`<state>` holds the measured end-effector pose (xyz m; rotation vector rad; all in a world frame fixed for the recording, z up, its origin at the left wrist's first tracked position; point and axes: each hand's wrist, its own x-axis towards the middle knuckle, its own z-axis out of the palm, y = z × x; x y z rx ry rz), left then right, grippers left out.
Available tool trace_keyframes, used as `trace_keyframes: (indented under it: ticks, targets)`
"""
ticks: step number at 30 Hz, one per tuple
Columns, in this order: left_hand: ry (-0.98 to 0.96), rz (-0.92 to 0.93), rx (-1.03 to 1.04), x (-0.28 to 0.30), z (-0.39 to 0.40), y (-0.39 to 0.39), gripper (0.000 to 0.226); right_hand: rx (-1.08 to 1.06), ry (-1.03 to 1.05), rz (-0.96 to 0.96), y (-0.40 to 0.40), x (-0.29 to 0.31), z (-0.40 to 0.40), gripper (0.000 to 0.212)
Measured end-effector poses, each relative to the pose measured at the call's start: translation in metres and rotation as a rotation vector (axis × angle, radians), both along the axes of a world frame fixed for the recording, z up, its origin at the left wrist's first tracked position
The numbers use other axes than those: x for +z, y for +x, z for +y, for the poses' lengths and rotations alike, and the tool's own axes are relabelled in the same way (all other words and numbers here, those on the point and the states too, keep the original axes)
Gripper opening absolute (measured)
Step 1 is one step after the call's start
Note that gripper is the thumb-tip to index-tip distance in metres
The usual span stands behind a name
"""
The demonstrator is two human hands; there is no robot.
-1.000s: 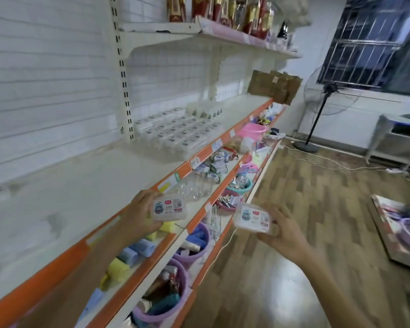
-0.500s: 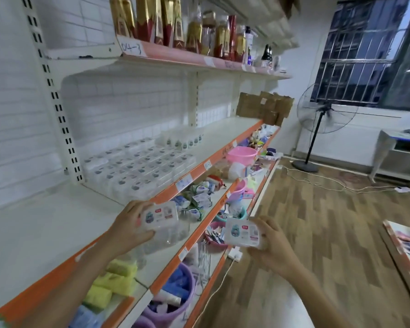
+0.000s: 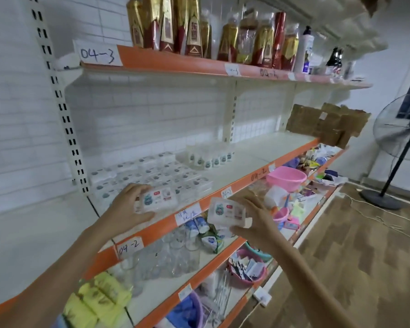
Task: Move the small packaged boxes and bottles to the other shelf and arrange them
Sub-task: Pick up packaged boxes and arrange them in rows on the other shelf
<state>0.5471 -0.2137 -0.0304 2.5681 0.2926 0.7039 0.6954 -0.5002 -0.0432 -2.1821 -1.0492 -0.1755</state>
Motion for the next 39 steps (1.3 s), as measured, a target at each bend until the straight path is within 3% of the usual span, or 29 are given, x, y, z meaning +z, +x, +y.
trace_keyframes:
  ticks: [6,15,29,36,39]
  targets:
    - [-0.025,-0.036,0.108,0.009,0.039,0.06,0.064,0.158,-0.032,0.004,0.084,0.022,0.062,0.071]
    - [-0.232,0.049,0.25,0.017,0.1,0.143,0.06,0.321,-0.181,-0.015,0.198,0.051,0.163,0.071]
    - [-0.235,0.254,0.452,0.002,0.135,0.193,0.065,0.577,-0.385,0.161,0.273,0.027,0.308,0.077]
    - [-0.299,0.155,0.54,-0.012,0.133,0.201,0.058,0.722,-0.28,0.301,0.292,0.009,0.326,0.081]
    - [-0.443,0.058,0.555,-0.018,0.129,0.203,0.058,0.762,-0.23,0.346,0.3,0.001,0.328,0.077]
